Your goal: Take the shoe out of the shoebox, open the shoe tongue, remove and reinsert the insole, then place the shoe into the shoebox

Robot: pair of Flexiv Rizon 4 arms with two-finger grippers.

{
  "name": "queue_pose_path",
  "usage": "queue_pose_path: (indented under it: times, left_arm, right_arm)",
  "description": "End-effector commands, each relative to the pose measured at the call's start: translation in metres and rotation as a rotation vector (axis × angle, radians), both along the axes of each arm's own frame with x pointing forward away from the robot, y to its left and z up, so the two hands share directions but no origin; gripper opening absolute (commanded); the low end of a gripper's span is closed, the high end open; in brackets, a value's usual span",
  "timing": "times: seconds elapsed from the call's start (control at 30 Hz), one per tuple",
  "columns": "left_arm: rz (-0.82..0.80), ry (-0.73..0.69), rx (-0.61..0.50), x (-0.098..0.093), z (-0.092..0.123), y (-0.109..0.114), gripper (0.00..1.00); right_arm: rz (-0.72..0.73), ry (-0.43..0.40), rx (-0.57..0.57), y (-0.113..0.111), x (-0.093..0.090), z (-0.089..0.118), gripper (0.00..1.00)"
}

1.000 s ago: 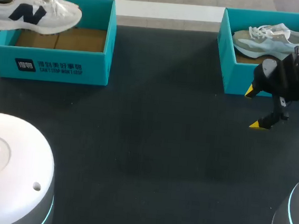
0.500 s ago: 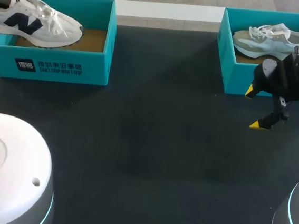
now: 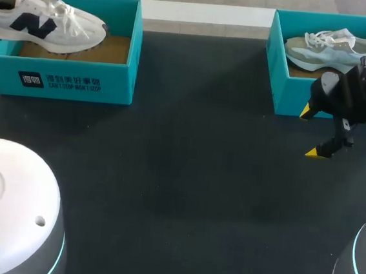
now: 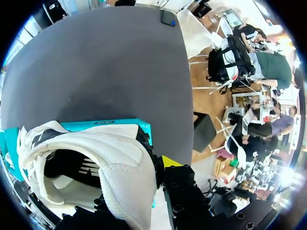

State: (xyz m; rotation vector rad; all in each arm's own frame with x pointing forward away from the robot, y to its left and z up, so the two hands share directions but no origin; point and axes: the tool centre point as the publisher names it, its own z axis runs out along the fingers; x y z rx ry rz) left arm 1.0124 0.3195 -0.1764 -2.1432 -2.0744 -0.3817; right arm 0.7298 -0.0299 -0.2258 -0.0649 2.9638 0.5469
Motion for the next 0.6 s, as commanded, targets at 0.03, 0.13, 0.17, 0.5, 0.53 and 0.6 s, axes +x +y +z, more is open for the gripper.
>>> queue_pose_path:
  times: [0.03,0.13,0.17,0.5,0.53,0.6]
  left_arm:
    - [0.022,0.017,-0.025,0.019,0.002,0.002,0.0]
    - [0.031,0.019,-0.031,0.029,0.0,0.003,0.0]
    - [0.037,0.022,-0.042,0.034,-0.002,0.003,0.0]
    - [0.079,0.032,-0.049,0.062,-0.03,-0.005,0.0]
    - [0.078,0.031,-0.047,0.064,-0.034,-0.007,0.0]
    - [0.069,0.04,-0.053,0.069,-0.041,-0.009,0.0]
  right_arm:
    - [-0.001,-0.001,-0.001,0.0,0.0,-0.001,1.0]
    - [-0.001,-0.001,-0.001,0.0,0.0,-0.001,1.0]
    - [-0.001,-0.001,-0.001,0.0,0.0,-0.001,1.0]
    - [-0.001,-0.001,-0.001,0.0,0.0,-0.001,1.0]
    - [-0.001,-0.001,-0.001,0.0,0.0,-0.001,1.0]
    - [-0.001,-0.001,-0.001,0.0,0.0,-0.001,1.0]
